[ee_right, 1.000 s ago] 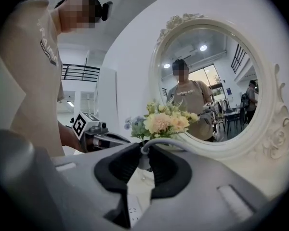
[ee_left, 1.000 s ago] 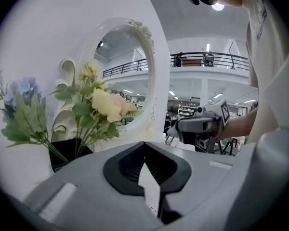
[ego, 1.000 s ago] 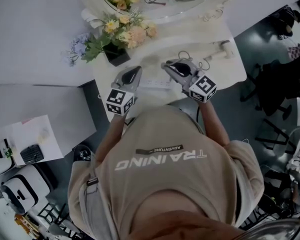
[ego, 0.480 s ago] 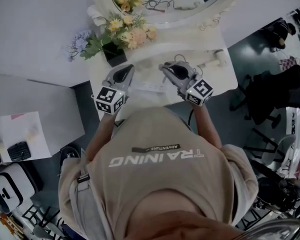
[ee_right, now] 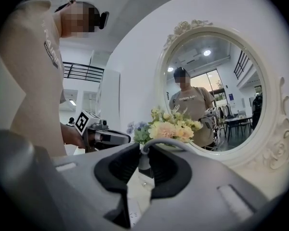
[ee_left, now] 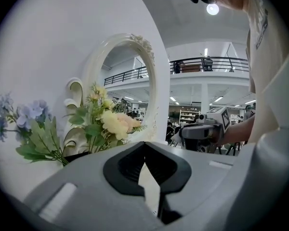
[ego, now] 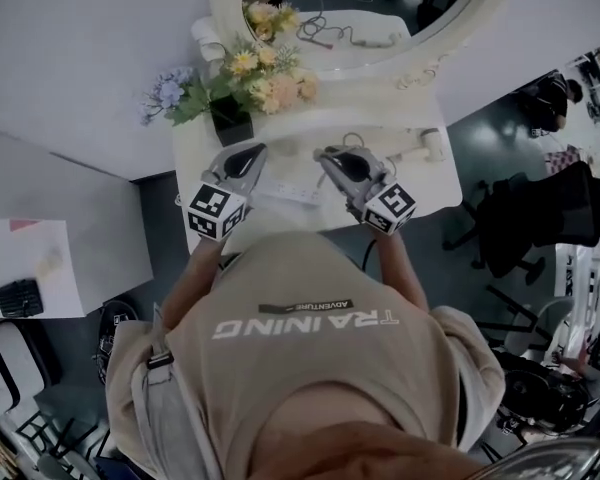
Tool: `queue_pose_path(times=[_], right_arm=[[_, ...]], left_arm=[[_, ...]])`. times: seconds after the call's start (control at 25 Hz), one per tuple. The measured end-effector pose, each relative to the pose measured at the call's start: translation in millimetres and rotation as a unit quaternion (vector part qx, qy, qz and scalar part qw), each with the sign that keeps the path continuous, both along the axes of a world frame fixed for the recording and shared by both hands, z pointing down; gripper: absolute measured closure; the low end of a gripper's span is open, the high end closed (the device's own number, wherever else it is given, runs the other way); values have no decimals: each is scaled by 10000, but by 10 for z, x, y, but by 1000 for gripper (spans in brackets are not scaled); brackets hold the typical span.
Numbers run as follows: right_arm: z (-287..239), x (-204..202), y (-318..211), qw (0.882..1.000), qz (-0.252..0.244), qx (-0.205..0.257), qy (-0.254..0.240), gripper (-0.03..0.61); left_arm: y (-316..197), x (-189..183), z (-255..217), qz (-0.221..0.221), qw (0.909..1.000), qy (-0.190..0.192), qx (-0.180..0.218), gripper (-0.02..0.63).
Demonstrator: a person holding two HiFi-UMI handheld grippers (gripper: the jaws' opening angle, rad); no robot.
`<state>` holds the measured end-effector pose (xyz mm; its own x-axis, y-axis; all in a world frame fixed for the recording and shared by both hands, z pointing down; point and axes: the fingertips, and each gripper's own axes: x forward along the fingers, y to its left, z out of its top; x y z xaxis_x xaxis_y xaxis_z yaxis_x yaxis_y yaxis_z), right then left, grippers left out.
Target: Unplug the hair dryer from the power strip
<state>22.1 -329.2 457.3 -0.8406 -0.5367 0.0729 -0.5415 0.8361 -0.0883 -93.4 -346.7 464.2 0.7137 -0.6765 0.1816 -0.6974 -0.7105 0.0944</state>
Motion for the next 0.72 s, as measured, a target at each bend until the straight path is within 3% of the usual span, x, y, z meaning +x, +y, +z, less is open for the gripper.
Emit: queue_pose_path(times=[0.72], right_arm=[[-51, 15, 21, 10000, 6, 33, 55, 509]], left_arm=[[6, 60, 74, 167, 9998, -63, -109, 607]])
